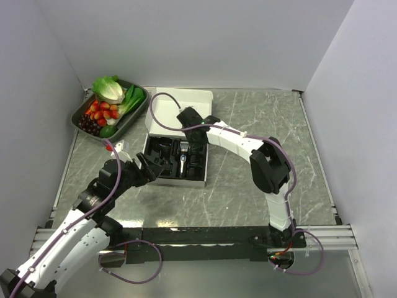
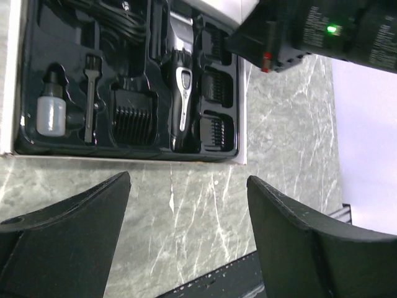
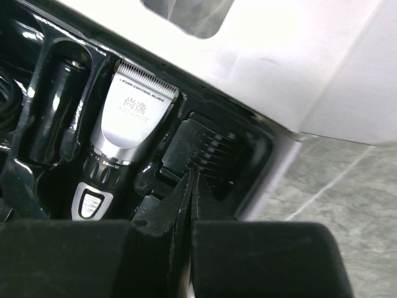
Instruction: Sort the hair-cutting tools
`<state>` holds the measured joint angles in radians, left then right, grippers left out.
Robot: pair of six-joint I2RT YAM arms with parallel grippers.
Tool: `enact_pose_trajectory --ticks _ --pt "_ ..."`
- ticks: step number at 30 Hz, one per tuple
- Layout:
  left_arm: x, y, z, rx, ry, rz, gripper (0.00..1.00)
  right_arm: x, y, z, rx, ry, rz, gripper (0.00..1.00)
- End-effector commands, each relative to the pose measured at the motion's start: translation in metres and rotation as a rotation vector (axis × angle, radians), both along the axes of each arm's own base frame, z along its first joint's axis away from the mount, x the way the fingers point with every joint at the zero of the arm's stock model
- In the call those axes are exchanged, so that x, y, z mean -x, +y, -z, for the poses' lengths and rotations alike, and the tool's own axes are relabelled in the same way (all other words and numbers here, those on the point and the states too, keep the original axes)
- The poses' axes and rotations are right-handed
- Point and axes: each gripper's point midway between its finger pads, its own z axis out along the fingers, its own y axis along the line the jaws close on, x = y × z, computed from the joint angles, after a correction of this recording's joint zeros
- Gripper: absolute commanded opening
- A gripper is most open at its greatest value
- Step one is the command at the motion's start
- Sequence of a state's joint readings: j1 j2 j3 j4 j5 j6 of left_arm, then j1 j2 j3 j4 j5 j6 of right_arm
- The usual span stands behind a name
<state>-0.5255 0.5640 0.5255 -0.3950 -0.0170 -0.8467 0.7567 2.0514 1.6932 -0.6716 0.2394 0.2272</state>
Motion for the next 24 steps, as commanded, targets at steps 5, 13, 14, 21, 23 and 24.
enact_pose_trajectory --ticks 5,13,14,21,23,24 --pt "-0.019 0.017 -0.02 -0.07 -0.058 -0.105 0.81 -0.008 -0.011 -0.084 -0.096 -0.189 0.03 0.0" --pt "-0.041 0.043 -0.013 -0.193 -0.013 -0.274 0.64 0.019 -0.044 -0.104 -0.092 -0.267 0.066 0.1" --pt "-0.043 0.047 -0.013 -0.208 -0.01 -0.301 0.5 0.021 -0.047 -0.105 -0.103 -0.277 0.083 0.11" --pt "-0.072 0.06 0.007 -0.314 0.071 -0.449 0.01 0.045 -0.083 -0.075 -0.081 -0.277 0.186 0.05" --pt "-0.078 0.067 0.012 -0.335 0.08 -0.502 0.01 0.047 -0.09 -0.065 -0.081 -0.264 0.227 0.0" --pt "-0.081 0.068 0.02 -0.353 0.101 -0.514 0.01 0.048 -0.096 -0.056 -0.081 -0.253 0.244 0.0"
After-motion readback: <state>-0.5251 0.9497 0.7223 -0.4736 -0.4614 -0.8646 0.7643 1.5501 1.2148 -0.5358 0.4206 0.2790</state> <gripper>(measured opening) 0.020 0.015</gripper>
